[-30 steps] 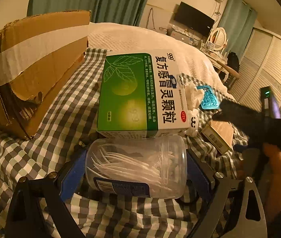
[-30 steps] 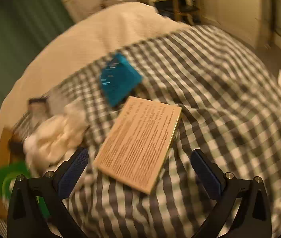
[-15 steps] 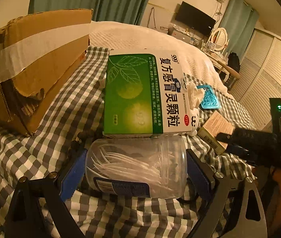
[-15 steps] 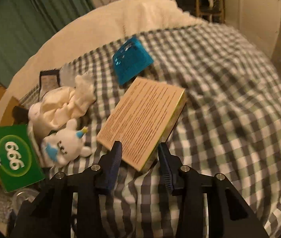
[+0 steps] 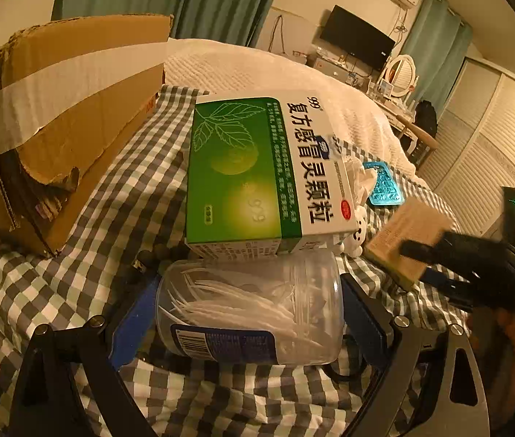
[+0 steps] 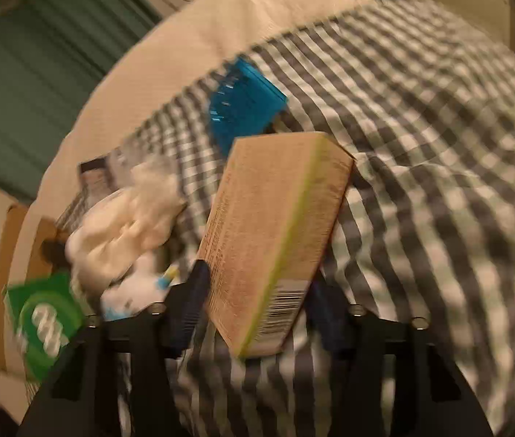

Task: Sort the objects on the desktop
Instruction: 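Carry the swab cup and tan box into the cardboard box and release both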

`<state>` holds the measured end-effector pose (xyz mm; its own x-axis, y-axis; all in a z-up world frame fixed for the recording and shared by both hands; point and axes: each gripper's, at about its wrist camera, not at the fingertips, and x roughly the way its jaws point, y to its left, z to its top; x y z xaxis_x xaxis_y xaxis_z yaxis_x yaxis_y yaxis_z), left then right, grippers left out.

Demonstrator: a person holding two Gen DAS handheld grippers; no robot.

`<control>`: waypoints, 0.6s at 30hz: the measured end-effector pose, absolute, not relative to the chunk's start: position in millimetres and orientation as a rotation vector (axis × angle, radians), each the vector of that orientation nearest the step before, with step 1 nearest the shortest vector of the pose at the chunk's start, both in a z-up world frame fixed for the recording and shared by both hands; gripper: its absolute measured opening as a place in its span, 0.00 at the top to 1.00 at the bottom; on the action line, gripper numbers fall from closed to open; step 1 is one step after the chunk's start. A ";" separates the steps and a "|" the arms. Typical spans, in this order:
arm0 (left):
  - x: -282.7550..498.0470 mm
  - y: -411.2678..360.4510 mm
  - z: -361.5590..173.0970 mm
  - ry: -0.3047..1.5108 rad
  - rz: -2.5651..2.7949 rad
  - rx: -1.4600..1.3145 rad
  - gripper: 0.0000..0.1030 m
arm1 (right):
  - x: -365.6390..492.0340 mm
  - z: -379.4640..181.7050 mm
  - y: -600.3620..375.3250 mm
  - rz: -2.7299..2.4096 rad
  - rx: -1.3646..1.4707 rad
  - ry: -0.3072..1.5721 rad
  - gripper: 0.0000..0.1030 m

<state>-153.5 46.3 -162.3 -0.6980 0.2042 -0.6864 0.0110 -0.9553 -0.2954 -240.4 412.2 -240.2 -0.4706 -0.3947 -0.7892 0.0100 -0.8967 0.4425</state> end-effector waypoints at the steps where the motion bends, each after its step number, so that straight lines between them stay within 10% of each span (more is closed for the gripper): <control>1: -150.7 47.0 -161.1 -0.423 2.769 -1.171 0.07 | -230.9 -232.9 413.6 -2.445 1.442 -0.520 0.62; 18: -70.3 33.2 -89.2 -0.370 2.830 -0.945 0.07 | -81.2 -157.0 410.3 -2.468 1.345 -0.163 0.72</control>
<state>-70.3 33.2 -89.2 -0.7943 0.2035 -0.5725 -0.0495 -0.9608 -0.2728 -81.2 410.3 -157.0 -0.5028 -0.3343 -0.7971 0.2266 -0.9409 0.2517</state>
